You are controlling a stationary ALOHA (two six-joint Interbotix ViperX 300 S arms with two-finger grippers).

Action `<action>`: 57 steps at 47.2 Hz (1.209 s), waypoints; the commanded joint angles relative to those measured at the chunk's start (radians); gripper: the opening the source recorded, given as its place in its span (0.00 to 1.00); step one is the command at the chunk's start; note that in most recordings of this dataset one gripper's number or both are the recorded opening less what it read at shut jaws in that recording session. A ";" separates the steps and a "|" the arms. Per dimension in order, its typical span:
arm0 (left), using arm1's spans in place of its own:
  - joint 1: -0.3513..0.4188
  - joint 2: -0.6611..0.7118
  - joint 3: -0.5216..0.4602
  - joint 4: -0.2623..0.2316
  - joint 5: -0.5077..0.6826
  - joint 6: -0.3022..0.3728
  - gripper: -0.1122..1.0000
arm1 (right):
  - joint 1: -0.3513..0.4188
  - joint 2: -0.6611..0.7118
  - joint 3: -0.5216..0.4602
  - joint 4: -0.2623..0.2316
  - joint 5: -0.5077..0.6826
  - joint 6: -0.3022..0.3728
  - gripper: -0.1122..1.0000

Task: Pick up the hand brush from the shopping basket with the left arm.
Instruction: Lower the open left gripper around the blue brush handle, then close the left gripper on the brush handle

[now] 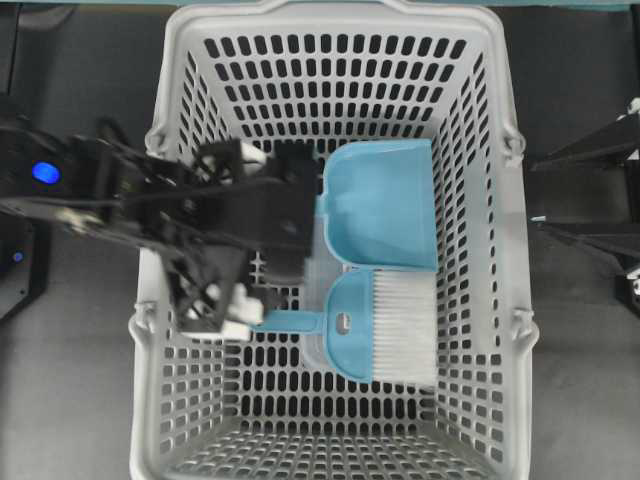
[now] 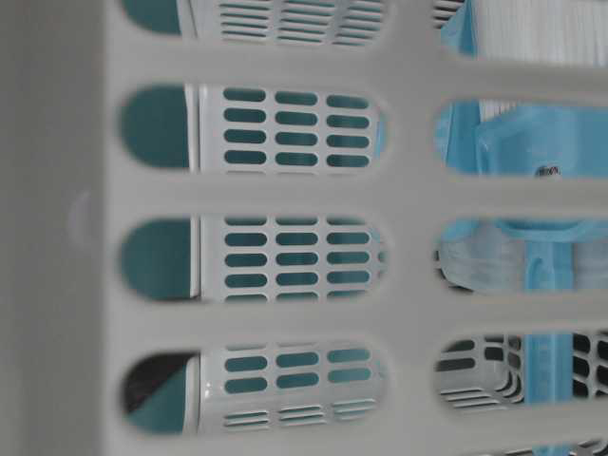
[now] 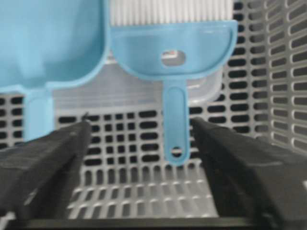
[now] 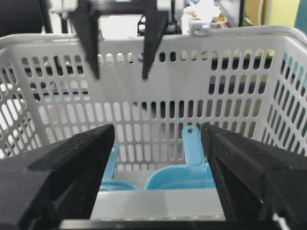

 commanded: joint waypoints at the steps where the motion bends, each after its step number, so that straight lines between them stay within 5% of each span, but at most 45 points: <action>1: -0.017 0.032 -0.025 0.003 0.003 -0.006 0.89 | 0.000 0.005 -0.020 0.005 -0.009 0.002 0.73; 15: -0.041 0.153 -0.026 0.003 0.031 -0.078 0.92 | 0.000 0.005 -0.014 0.006 0.000 0.026 0.73; 39: -0.074 0.249 0.006 0.003 0.008 -0.089 0.92 | 0.000 0.003 -0.005 0.006 0.000 0.031 0.73; 57: -0.074 0.295 0.081 0.003 -0.101 -0.126 0.92 | 0.000 0.005 -0.005 0.006 0.000 0.031 0.72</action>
